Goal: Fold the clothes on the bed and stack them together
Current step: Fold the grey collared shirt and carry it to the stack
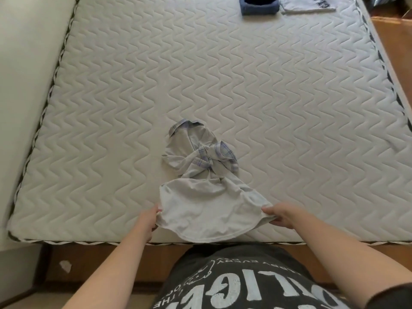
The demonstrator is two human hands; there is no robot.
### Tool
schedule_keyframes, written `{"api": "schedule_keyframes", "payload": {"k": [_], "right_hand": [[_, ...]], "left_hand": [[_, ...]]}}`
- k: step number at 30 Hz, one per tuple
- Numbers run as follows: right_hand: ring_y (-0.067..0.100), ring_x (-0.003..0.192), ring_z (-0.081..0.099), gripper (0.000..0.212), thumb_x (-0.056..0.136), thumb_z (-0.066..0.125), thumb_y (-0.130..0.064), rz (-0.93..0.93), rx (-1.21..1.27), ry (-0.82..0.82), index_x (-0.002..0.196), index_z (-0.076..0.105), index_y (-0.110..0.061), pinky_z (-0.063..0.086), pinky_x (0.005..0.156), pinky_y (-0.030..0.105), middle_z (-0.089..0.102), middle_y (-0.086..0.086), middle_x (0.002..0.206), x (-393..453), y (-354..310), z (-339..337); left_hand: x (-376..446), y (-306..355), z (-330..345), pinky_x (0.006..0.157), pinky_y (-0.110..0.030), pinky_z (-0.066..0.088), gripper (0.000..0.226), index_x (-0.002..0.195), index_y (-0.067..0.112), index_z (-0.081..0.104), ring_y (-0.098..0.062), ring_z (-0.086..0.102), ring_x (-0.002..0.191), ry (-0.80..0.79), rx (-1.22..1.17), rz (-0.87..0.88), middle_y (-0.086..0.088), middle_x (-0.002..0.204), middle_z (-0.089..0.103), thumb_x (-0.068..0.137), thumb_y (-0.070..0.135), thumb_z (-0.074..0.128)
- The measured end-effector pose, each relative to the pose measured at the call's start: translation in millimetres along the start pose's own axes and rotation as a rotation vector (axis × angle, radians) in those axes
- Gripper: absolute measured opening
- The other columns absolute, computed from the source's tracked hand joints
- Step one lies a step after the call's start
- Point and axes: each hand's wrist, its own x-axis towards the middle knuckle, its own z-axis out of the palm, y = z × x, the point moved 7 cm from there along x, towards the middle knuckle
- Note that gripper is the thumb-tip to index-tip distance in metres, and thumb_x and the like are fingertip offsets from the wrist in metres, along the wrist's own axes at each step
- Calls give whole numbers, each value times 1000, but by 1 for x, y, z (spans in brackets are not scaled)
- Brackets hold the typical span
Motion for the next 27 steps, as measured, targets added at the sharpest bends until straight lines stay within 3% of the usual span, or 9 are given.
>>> {"api": "schedule_keyframes", "payload": {"k": [2,6,10,12,15,17,20,23,27], "right_hand": [[26,105,63,32,88,71,-12,-45,11,-36,113,55,-1,57,77,32,62,13,113,4,-4,3],[22,99,65,23,93,65,-16,-124,48,-110,113,60,-5,59,66,26,64,11,109,7,-15,14],[22,99,65,19,96,61,-16,-130,179,-141,112,62,-5,57,65,27,66,12,110,10,-21,28],[25,99,66,15,96,61,-15,-107,253,-144,107,62,-5,57,68,30,67,14,108,10,-22,38],[29,98,66,11,98,59,-14,-93,370,-101,102,60,-4,56,73,36,67,16,104,11,-29,55],[26,91,66,11,99,56,-14,-142,443,-59,99,60,-4,54,75,36,67,15,100,10,-45,65],[23,80,64,10,99,55,-11,-270,520,17,94,60,-3,52,78,35,64,14,93,-1,-93,67],[21,80,61,11,97,55,-6,-413,574,56,87,59,-3,54,80,34,60,16,98,-24,-166,52],[17,73,58,16,93,57,-1,-595,656,89,78,55,-5,58,52,23,55,13,87,-79,-284,19]], "left_hand": [[4,3,-2,83,-40,50,19,113,9,63,-26,56,91,22,-48,56,-21,123,60,101,14,49],[11,-3,-1,99,-41,49,54,144,5,40,-35,56,118,9,-156,-27,-18,136,51,94,-6,56],[9,-23,-3,51,-23,56,4,90,-3,59,-23,58,80,-28,-190,-360,-11,119,56,93,-2,62],[13,-26,-11,62,-26,55,16,99,-2,62,-21,56,83,-43,-88,-404,-9,121,58,90,9,70],[28,-1,-27,83,-35,49,46,128,0,55,-27,56,102,19,189,-172,-15,128,58,94,29,65],[34,30,-24,74,-34,55,44,128,-1,54,-28,61,99,-33,169,-18,-18,123,61,95,27,64],[34,93,-15,49,-24,56,32,117,-3,59,-24,65,83,-97,102,100,-21,111,65,93,15,68],[26,178,-1,43,-20,53,16,105,-1,62,-18,61,73,-156,39,202,-13,90,64,94,10,65],[-8,312,7,35,-18,44,24,76,10,57,-15,55,51,-147,-21,358,-8,70,57,94,23,66]]}}
